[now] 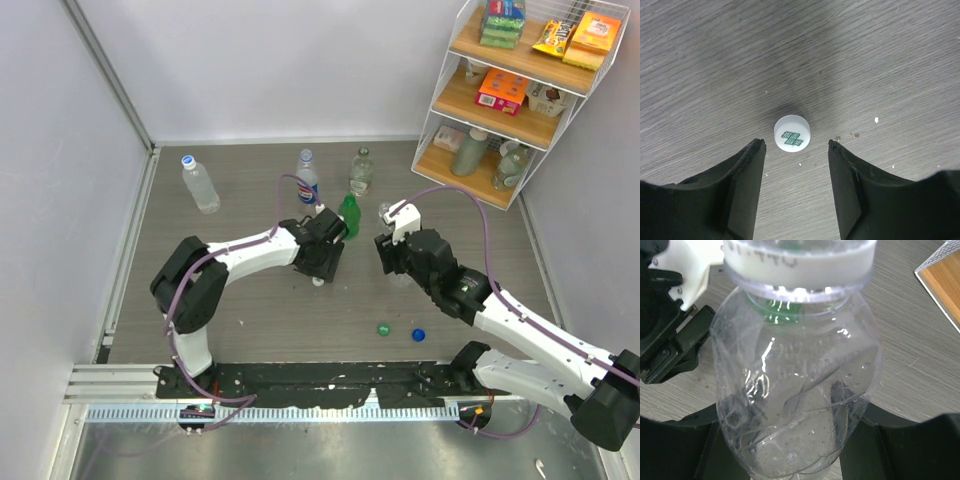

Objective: Screw on the bottle caps
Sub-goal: Pick up the bottle cap from the center of the board.

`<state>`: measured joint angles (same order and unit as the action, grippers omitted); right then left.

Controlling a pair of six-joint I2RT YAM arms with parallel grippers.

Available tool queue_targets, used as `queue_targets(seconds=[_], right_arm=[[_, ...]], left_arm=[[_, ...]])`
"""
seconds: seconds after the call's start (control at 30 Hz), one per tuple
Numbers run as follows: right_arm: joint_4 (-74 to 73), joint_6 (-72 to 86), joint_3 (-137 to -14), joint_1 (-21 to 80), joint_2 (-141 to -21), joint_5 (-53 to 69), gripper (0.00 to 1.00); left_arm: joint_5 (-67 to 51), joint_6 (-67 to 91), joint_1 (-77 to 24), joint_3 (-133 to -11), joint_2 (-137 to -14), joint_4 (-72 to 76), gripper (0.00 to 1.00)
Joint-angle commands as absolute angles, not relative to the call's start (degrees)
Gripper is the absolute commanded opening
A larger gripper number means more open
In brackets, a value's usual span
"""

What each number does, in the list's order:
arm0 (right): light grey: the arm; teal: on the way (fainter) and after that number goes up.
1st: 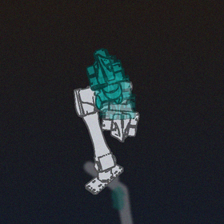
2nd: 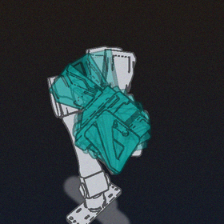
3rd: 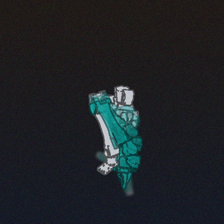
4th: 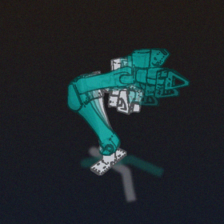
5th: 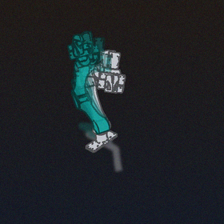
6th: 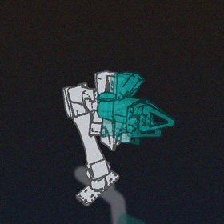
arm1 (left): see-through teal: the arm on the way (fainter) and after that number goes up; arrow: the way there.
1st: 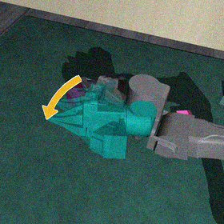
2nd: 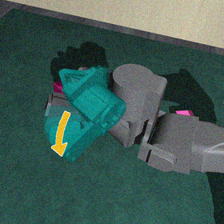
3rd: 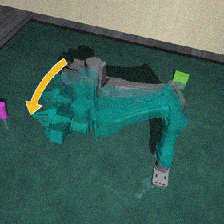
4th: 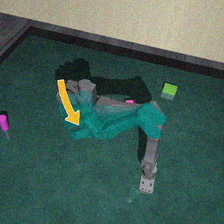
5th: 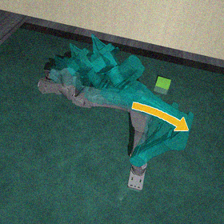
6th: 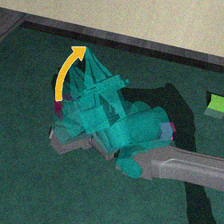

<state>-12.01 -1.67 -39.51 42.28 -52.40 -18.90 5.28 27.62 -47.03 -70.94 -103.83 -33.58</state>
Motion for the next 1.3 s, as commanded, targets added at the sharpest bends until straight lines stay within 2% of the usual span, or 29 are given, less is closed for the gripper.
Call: queue_targets(seconds=[0.0, 0.33, 0.53, 0.93, 1.03, 1.13, 1.27], right_arm=[[-9.14, -1.93, -39.64, 41.92, -51.77, -18.37, 0.01], [-9.14, -2.02, -39.46, 41.75, -51.33, -17.58, 0.01], [-9.23, -2.11, -39.73, 41.66, -51.68, -17.23, 0.01], [-9.67, -2.11, -39.81, 41.57, -51.86, -16.26, 0.01], [-9.84, -2.11, -39.9, 41.57, -51.86, -16.35, 0.01], [-9.93, -2.11, -39.9, 41.49, -51.77, -16.17, 0.01], [-9.93, -2.28, -39.9, 41.48, -51.86, -16.26, 0.01]], left_arm=[[9.05, 27.25, -48.69, -74.26, -105.73, -35.33, 0.56], [11.6, 27.51, -49.04, -74.97, -107.05, -36.3, 0.51], [11.34, 27.51, -49.13, -74.97, -107.67, -36.04, 0.43], [10.46, 27.25, -49.13, -74.88, -108.1, -35.51, 0.4], [9.58, 27.16, -49.13, -74.79, -108.19, -35.33, 0.36], [9.67, 27.24, -49.13, -74.53, -108.28, -35.51, 0.26], [9.67, 26.02, -49.04, -75.84, -105.92, -35.77, 0.21]])
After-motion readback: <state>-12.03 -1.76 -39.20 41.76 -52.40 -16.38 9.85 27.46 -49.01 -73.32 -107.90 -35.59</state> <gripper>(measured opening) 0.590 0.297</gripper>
